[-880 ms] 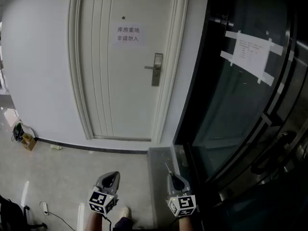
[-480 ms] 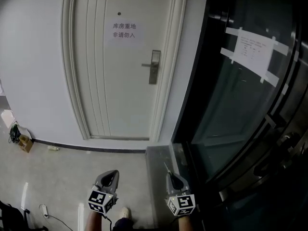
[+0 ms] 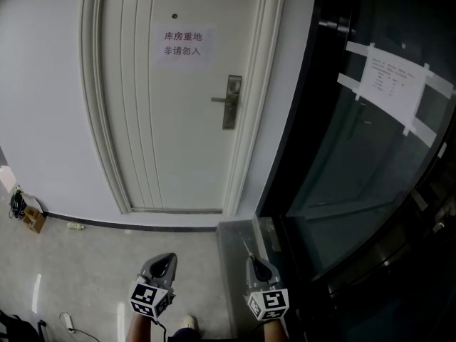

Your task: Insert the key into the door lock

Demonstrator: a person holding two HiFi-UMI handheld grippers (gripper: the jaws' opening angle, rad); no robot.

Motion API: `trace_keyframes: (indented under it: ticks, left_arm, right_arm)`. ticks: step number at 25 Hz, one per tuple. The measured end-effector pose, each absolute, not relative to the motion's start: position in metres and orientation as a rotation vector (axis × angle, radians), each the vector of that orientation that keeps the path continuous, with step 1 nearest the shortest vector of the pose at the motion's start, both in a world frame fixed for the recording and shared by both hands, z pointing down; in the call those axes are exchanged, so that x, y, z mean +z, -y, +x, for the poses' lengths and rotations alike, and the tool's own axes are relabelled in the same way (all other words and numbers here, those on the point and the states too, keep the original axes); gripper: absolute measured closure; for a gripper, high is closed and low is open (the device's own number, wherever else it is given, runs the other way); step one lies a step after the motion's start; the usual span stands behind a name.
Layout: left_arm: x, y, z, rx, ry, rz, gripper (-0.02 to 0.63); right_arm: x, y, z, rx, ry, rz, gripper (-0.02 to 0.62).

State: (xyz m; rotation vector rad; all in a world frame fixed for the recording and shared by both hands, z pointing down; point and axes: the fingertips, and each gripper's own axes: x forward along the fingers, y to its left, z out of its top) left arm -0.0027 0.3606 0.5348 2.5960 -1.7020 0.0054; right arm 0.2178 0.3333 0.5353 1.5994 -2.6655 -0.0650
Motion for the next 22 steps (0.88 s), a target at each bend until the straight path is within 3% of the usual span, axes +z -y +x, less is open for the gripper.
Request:
trace_keyframes:
  ticks: [22]
  left_arm:
    - [0.527,-0.232,-0.081,0.0,1.565,2.688,0.604]
  right_arm:
    - [0.518,-0.225,0.134,-0.11,2.589,1.701,0.584]
